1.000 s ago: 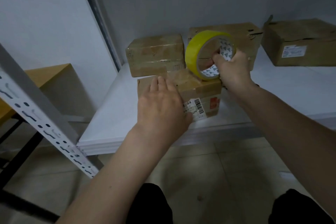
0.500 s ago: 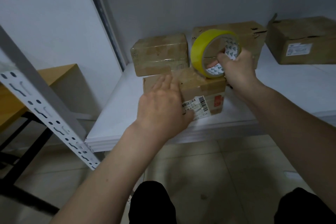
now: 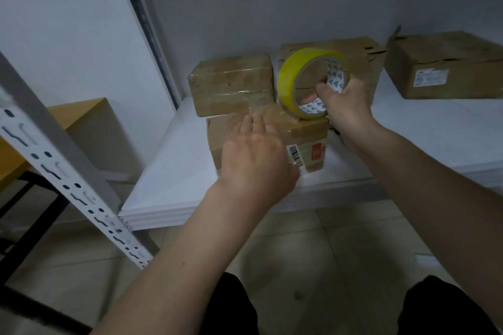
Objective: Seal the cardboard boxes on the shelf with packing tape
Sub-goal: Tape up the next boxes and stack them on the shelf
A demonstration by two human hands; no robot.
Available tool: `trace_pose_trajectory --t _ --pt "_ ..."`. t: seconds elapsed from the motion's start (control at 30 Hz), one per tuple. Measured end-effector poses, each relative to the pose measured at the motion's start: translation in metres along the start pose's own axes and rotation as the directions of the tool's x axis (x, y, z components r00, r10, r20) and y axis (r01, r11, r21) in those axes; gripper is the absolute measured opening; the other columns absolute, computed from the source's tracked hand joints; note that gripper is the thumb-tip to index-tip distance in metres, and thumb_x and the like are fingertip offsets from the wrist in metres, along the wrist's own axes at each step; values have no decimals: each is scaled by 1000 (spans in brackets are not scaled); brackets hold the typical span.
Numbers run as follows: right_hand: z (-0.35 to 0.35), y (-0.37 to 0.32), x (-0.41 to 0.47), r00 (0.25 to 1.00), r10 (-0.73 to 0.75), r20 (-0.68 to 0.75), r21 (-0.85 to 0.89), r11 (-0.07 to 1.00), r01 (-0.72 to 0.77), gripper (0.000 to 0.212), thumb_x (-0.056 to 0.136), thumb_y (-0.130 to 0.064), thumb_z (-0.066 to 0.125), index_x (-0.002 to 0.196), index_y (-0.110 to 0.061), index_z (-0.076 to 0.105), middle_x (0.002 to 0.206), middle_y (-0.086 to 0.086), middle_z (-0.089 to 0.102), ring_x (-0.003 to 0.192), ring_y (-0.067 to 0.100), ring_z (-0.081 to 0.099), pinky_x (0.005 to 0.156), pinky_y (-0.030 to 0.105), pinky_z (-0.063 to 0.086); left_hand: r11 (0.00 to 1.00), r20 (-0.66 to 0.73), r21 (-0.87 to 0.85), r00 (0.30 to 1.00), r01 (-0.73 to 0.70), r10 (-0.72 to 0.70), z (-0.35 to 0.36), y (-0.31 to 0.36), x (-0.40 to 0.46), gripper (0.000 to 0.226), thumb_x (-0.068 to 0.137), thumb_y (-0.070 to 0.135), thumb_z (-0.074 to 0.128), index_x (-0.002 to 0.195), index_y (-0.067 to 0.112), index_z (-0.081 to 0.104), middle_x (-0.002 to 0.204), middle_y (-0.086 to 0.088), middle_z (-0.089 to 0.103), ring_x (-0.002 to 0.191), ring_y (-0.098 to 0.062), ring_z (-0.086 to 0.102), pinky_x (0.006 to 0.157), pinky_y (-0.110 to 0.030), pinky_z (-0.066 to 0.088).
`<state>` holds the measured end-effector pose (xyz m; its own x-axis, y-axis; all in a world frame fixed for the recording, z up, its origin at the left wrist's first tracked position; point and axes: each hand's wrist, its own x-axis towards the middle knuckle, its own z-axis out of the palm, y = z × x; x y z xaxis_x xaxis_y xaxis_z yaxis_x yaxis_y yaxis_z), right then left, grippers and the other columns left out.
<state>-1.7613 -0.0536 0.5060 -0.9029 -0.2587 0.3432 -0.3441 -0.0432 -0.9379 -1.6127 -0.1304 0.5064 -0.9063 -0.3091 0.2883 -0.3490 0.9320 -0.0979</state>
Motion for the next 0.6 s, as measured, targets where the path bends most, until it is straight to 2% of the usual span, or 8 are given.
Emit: trace_pose_trajectory --t 0.07,0.17,0.2,0.3,0.4,0.47,0.53,0.6 --pt "-2 1 0 1000 11 -13 16 1000 -11 14 95 -10 53 108 -13 58 54 -25 64 90 33 65 87 42 54 997 -31 -70 999 -27 25 5 10 -2 87 85 53 62 144 -5 35 152 -25 36 143 -36 33 119 -43 24" --pt "-1 1 0 1000 3 -25 15 1000 -3 17 94 -13 55 109 -11 61 70 -14 70 83 18 68 87 40 56 994 -198 -64 977 -87 73 18 11 -5 87 67 42 79 133 -8 51 134 -26 56 126 -39 55 108 -44 40" --pt "-1 3 1 1000 5 -22 7 1000 -5 19 94 -13 55 112 -9 61 70 -13 70 83 16 67 86 39 56 994 -183 -64 980 -89 76 17 10 -3 85 71 44 76 134 -5 50 135 -22 56 126 -36 55 106 -41 42" --pt "-2 5 1 1000 26 4 -33 999 -25 21 95 -12 52 113 -6 61 59 -18 68 76 22 68 80 41 57 997 13 -34 998 -65 66 -1 10 15 85 85 65 57 141 4 38 143 -13 46 133 -28 44 103 -36 37" --pt "-3 2 -1 999 38 18 -16 999 -37 21 95 -13 52 113 -6 61 64 -12 71 85 34 68 80 47 57 995 247 -96 968 -29 52 -12 -3 41 118 71 83 57 154 7 19 159 -13 24 148 -28 20 119 -43 19" --pt "-3 1 0 998 70 11 4 998 -70 18 94 -15 56 110 -10 62 77 -7 72 83 25 69 82 45 57 994 333 -110 942 2 35 -10 -18 52 131 60 89 59 157 17 8 163 -9 15 151 -27 10 121 -53 12" --pt "-2 3 0 992 122 33 49 991 -123 19 88 -20 65 107 -15 64 92 -1 71 87 18 69 84 42 57 994 386 -110 922 13 30 -7 -26 59 131 56 89 62 158 28 5 163 -7 15 151 -28 9 120 -57 10" --pt "-1 8 -1 979 191 75 94 976 -197 14 84 -22 70 97 -18 66 92 0 71 88 18 69 85 39 57 995 391 -103 920 6 35 -7 -26 63 128 56 88 63 157 32 7 161 -8 18 150 -30 13 119 -58 12"
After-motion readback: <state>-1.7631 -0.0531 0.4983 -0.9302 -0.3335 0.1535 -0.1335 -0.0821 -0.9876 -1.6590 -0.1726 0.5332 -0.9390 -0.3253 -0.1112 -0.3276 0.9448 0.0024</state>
